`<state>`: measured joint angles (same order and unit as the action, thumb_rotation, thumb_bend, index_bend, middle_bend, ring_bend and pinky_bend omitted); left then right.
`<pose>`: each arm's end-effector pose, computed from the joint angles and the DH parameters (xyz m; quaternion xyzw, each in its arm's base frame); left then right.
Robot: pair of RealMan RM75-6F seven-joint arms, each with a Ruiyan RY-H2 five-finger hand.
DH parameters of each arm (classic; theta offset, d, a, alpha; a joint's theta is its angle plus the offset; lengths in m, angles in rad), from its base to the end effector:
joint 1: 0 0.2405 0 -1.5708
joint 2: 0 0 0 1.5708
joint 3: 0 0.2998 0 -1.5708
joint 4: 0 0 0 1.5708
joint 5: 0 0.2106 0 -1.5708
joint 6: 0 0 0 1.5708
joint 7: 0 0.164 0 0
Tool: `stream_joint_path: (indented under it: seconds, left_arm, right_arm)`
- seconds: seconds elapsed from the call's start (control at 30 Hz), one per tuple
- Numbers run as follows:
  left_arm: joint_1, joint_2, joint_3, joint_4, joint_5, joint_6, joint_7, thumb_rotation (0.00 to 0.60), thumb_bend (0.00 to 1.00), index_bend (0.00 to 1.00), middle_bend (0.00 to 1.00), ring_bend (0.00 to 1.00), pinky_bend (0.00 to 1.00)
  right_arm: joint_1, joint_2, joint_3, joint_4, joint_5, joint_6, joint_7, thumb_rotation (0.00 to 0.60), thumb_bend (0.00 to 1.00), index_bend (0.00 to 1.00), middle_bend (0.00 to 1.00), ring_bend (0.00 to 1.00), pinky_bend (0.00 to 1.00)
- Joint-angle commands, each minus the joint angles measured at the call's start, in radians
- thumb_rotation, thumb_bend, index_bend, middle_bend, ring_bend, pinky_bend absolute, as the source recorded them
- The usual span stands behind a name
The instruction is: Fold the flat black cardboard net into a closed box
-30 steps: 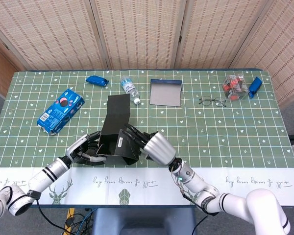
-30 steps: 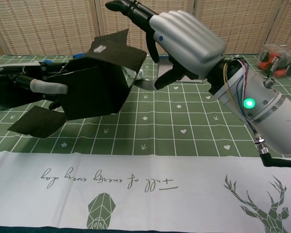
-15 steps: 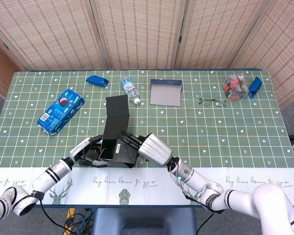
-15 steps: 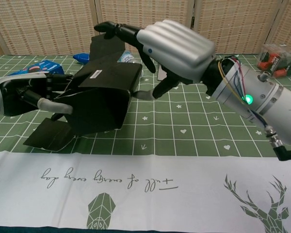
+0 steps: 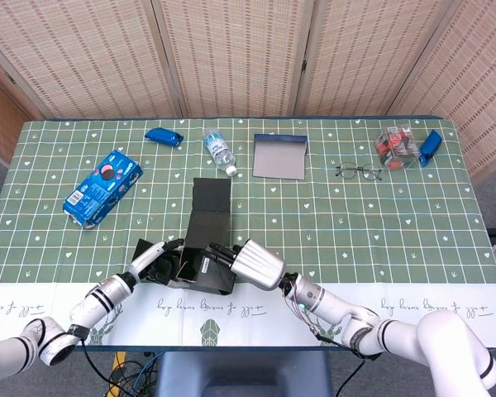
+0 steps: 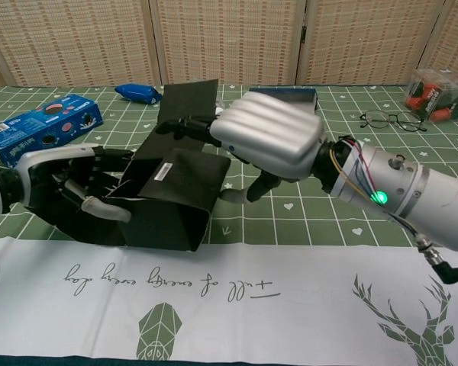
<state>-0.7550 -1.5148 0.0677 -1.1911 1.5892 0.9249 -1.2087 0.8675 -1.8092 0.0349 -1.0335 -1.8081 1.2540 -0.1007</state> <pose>-0.2356 0.3743 -0.0323 -0.5637 -0.6961 -0.4323 0.1042 -0.0945 -0.3586 -0.0859 0.8133 -0.0671 0.5073 0.2770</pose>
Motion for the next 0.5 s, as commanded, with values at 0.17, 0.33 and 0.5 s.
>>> stream_joint_path:
  seconds: [0.17,0.33,0.5]
  left_arm:
    - [0.013,-0.058,0.009,0.05,-0.005,-0.008,0.088,0.6,0.15,0.26,0.22,0.52,0.68]
    - [0.016,-0.077,0.013,0.068,-0.005,-0.013,0.113,0.6,0.15,0.23,0.22,0.52,0.68]
    - [0.015,-0.078,0.01,0.066,0.0,-0.005,0.128,0.6,0.15,0.16,0.19,0.51,0.68]
  right_arm:
    - [0.004,-0.077,-0.049,0.144,-0.028,-0.003,0.062,0.6,0.28,0.1,0.22,0.71,1.0]
    - [0.009,-0.119,-0.074,0.224,-0.045,0.006,0.111,0.6,0.28,0.11,0.22,0.72,1.0]
    - [0.027,-0.143,-0.074,0.278,-0.057,0.031,0.141,0.6,0.3,0.12,0.23,0.72,1.0]
